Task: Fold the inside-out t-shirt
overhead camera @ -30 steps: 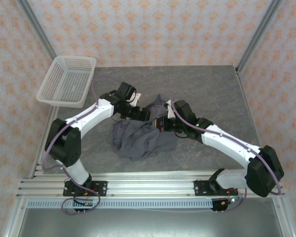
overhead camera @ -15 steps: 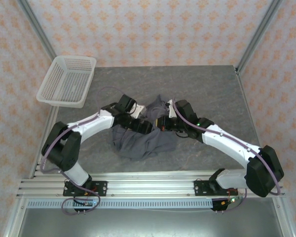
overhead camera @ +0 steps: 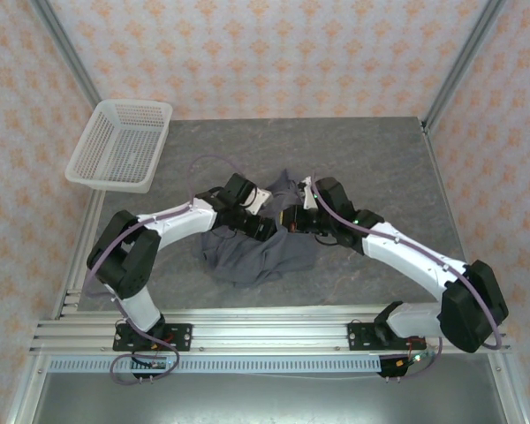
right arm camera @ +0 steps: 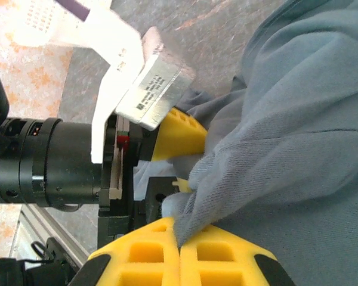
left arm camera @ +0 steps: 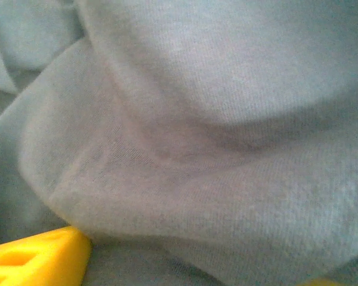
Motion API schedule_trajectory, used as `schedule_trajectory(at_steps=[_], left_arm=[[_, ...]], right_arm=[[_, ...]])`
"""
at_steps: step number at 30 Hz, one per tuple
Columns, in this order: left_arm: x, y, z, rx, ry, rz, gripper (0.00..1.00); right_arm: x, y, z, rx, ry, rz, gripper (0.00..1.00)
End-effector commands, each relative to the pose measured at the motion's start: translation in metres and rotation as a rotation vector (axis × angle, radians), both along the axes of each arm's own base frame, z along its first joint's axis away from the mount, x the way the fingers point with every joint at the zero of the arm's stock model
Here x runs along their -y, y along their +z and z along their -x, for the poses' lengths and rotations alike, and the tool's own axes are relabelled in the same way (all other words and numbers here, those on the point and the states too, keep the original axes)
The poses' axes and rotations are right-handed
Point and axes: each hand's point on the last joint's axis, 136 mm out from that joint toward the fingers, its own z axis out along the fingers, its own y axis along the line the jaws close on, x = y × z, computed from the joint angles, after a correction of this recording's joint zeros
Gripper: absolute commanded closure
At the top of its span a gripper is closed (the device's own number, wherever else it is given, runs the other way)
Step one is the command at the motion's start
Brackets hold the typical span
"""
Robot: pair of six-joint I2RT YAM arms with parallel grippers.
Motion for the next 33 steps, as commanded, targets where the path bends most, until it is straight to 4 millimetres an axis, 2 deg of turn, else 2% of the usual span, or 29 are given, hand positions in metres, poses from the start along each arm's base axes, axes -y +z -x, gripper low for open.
schedule_trajectory(at_steps=[1,2,3,4,5,7,9,11,13,14,15,16,19,21,25,27,29,31,33], left_arm=[[0.008,0.038,-0.013,0.126,0.003,0.066,0.57],[0.009,0.052,-0.011,0.138,0.004,0.103,0.76],[0.011,0.069,-0.010,0.154,0.005,0.143,0.86],[0.012,0.085,-0.007,0.171,0.006,0.174,0.93],[0.012,0.105,-0.005,0.197,0.007,0.211,0.99],[0.014,0.130,0.000,0.234,-0.001,0.270,1.00],[0.018,0.141,0.005,0.225,-0.018,0.320,1.00],[0.025,0.149,0.011,0.181,-0.035,0.389,1.00],[0.035,0.164,0.016,0.150,-0.057,0.481,1.00],[0.038,0.170,0.016,0.139,-0.053,0.511,1.00],[0.038,0.172,0.016,0.133,-0.046,0.519,1.00],[0.038,0.173,0.016,0.131,-0.039,0.518,1.00],[0.036,0.173,0.014,0.127,-0.019,0.501,1.00],[0.036,0.170,0.012,0.116,-0.018,0.477,1.00],[0.038,0.162,0.009,0.084,-0.022,0.446,1.00],[0.040,0.160,0.008,0.079,-0.019,0.448,1.00],[0.040,0.159,0.007,0.074,-0.015,0.449,1.00],[0.040,0.161,0.007,0.073,-0.016,0.453,1.00],[0.040,0.165,0.009,0.080,-0.023,0.460,1.00]], right_arm=[[0.020,0.021,-0.012,0.044,-0.094,-0.033,1.00],[0.030,0.013,-0.015,0.032,-0.135,-0.021,1.00],[0.041,0.000,-0.017,0.015,-0.169,0.002,1.00],[0.048,-0.012,-0.017,0.006,-0.179,0.023,1.00],[0.055,-0.015,-0.014,0.033,-0.183,0.040,1.00],[0.057,-0.034,-0.006,0.065,-0.128,0.076,1.00],[0.049,-0.053,0.005,0.065,-0.041,0.064,1.00],[0.052,-0.077,0.006,0.030,-0.042,0.097,0.99],[0.061,-0.091,0.001,-0.001,-0.097,0.151,0.87],[0.066,-0.090,-0.001,-0.014,-0.126,0.176,0.78],[0.072,-0.085,-0.004,-0.010,-0.157,0.203,0.75],[0.078,-0.073,-0.007,0.024,-0.191,0.238,0.70],[0.089,-0.029,-0.005,0.271,-0.254,0.342,0.58],[0.084,-0.002,0.005,0.453,-0.234,0.367,0.50],[0.055,0.024,0.026,0.764,-0.073,0.417,0.49],[0.040,0.029,0.028,0.861,0.010,0.436,0.45],[0.038,0.030,0.017,0.904,-0.013,0.483,0.35],[0.033,0.017,0.007,0.927,0.017,0.572,0.30],[0.032,0.006,-0.004,0.903,0.027,0.608,0.31]])
